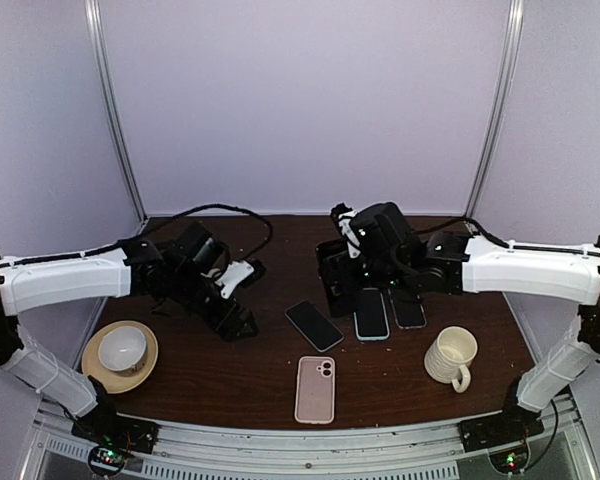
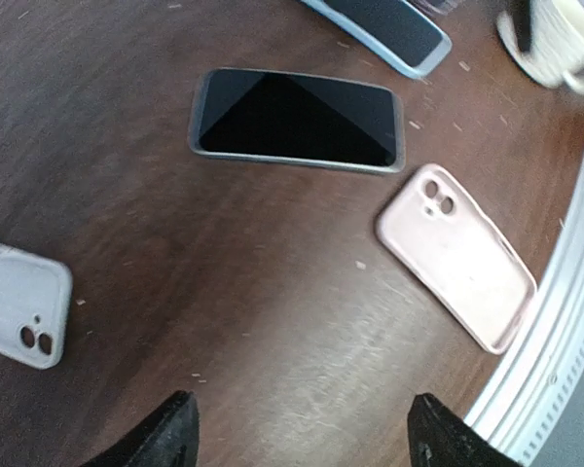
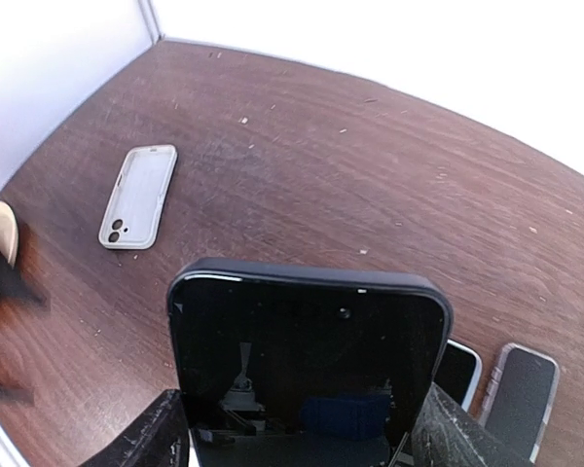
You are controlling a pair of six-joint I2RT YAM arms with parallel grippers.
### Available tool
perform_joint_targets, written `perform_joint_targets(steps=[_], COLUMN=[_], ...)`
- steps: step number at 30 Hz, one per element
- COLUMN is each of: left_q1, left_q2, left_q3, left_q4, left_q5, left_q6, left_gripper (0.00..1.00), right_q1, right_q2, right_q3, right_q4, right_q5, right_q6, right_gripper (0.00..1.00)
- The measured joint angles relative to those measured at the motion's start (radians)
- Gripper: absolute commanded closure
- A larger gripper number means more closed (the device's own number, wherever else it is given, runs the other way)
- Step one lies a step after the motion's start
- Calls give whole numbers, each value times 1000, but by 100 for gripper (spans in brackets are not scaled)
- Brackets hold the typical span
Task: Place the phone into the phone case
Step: Move the phone case to the center of the board.
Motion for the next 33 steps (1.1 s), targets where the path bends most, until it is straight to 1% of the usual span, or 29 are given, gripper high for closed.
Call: perform_joint_targets(steps=[4, 7, 11, 13, 16, 20, 26, 33], left_q1=[-224, -320, -430, -470, -508, -531, -544, -548], left_q2=[21, 81, 226, 302, 394, 445, 502, 542], left_q3=[0, -2, 12, 39, 92, 151, 223, 269], left_q4=[-53, -81, -109, -121, -128, -129, -112, -40], left_q5=[-59, -95, -166, -190, -213, -235, -238, -201], left_q6=[78, 109, 141, 152, 167, 192, 226, 260], left_gripper=[38, 45, 55, 56, 60, 65, 66, 67], right_q1=[-2, -2, -2, -2, -2, -2, -2, -2], right_q2=[-124, -180, -215, -221, -226, -255, -313, -344], right_q3=[-77, -116, -165, -183, -202, -229, -248, -251], right_q4=[-25, -55, -72, -84, -95, -110, -132, -170], right_q5=[11, 14, 13, 12, 5, 2, -1, 11], right_q6=[36, 63, 89, 101, 115, 124, 138, 140], right_gripper=[51, 51, 51, 51, 51, 51, 51, 51])
